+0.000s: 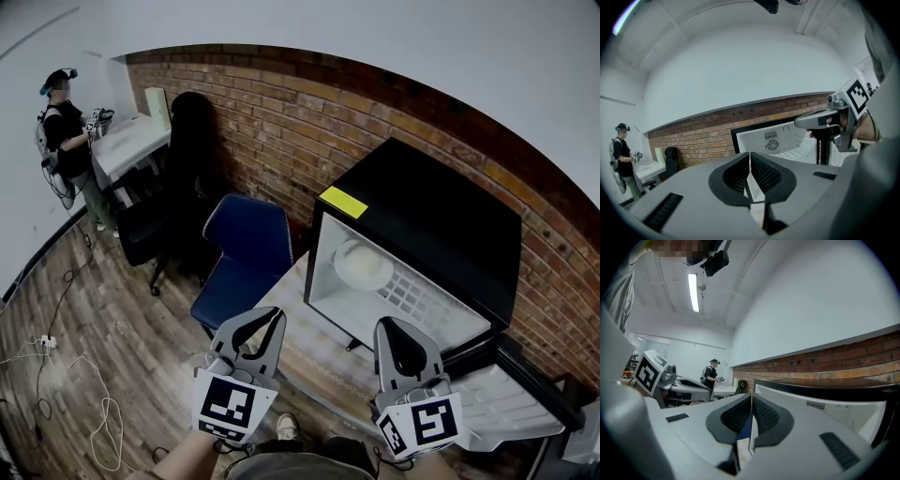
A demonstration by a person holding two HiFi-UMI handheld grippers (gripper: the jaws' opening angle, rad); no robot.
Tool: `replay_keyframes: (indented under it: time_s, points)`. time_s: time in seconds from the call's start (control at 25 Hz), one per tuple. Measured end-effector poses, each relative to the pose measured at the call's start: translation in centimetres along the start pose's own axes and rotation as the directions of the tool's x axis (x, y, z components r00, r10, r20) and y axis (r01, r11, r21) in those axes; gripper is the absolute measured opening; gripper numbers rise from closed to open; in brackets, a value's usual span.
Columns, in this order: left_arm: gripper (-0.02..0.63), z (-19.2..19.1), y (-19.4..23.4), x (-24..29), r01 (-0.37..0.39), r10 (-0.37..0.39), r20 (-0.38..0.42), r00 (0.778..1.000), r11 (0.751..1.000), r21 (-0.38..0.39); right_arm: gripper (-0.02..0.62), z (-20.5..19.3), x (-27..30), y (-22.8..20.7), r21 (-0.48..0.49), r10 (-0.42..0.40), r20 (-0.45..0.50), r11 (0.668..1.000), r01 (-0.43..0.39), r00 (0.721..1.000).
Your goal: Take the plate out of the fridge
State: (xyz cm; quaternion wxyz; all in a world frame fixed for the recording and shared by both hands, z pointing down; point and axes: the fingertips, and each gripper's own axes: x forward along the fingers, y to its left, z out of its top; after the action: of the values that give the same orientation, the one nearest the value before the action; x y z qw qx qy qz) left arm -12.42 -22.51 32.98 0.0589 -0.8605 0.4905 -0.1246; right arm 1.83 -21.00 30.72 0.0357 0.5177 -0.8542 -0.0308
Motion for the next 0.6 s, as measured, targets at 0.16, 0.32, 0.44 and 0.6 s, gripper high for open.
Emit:
replay_keyframes:
  time_s: [0.16, 0.32, 0.44, 0.6]
  points:
    - [0.023, 0.0, -0.1, 1.3, 0.026, -0.026, 0.005, 1.000, 0.999, -0.029, 0.031, -0.3, 0.5, -0.7, -0.008, -0.006, -0.013, 1.000, 0.006, 1.000]
    - [0.023, 0.6, -0.4, 2.4, 0.039, -0.038, 0.012, 0.999, 0.999, -0.034, 0.031, -0.4, 1.0, -1.6, -0.002, -0.008, -0.015, 1.000, 0.008, 1.000]
    - [0.023, 1.0, -0.7, 3.0, 0.037, -0.037, 0.010, 0.999, 0.998, -0.054, 0.031, -0.2, 1.3, -2.0, -0.007, 0.007, -0.016, 1.000, -0.007, 1.000]
    - [0.023, 1.2, -1.1, 4.1, 0.002, -0.002, 0.005, 1.000, 0.994, -0.114, 0.031, -0.2, 1.3, -3.1, -0.018, 0.022, -0.020, 1.000, -0.022, 1.000]
